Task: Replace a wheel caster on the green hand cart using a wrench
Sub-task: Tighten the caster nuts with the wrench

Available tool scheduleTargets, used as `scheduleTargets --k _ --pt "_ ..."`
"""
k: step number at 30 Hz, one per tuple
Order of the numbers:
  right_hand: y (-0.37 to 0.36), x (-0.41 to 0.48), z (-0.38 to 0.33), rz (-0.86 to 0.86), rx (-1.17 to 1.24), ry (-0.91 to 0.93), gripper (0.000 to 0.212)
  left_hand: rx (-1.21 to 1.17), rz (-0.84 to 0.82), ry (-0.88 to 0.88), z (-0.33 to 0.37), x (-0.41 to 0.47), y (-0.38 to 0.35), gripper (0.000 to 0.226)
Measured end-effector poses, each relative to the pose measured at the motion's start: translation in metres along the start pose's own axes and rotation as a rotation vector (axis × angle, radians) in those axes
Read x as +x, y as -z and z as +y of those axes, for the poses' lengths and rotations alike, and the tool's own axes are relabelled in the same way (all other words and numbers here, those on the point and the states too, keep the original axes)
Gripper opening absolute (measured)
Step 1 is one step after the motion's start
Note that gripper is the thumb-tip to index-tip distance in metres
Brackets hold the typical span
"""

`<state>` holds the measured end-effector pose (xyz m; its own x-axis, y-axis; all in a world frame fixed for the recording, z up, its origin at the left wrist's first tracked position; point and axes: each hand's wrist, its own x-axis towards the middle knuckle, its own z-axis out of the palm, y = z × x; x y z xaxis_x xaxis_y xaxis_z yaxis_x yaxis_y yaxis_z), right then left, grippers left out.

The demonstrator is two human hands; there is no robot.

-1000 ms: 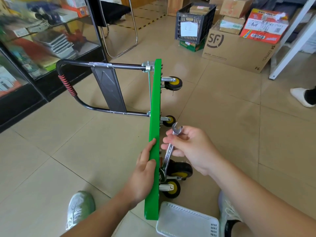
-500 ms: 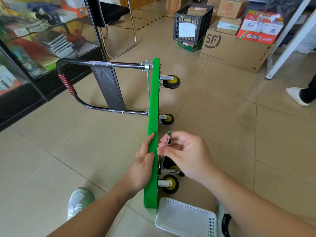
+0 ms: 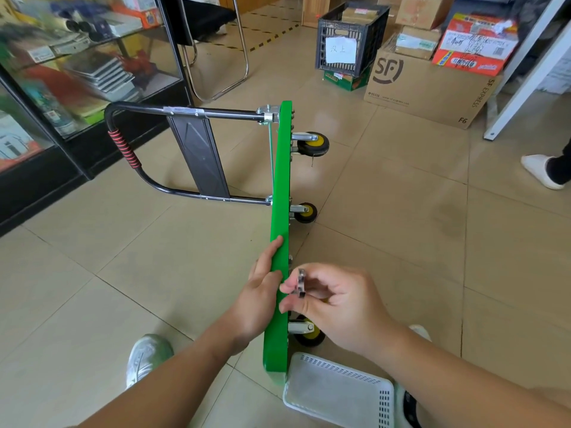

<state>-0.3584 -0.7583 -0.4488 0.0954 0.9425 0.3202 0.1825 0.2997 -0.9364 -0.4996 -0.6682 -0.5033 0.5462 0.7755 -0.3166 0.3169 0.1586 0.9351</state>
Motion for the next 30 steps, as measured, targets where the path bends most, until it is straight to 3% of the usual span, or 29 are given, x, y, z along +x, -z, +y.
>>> scheduleTargets --k 5,8,18,30 --pt "-0.005 -0.013 0.008 0.058 -0.097 0.094 0.016 0.066 0.003 -0.013 -0.002 0.002 -0.001 0.052" --pt "-0.008 -0.019 0.010 0.034 -0.217 0.210 0.014 0.037 0.022 -0.014 0.004 -0.002 -0.003 0.065" --pt "-0.008 -0.018 0.016 0.004 -0.125 0.207 0.012 0.006 0.016 -0.024 0.002 -0.002 -0.004 0.067" --pt "-0.028 -0.042 0.028 0.188 -0.147 0.253 0.019 -0.036 0.021 -0.052 0.008 -0.006 -0.010 0.050"
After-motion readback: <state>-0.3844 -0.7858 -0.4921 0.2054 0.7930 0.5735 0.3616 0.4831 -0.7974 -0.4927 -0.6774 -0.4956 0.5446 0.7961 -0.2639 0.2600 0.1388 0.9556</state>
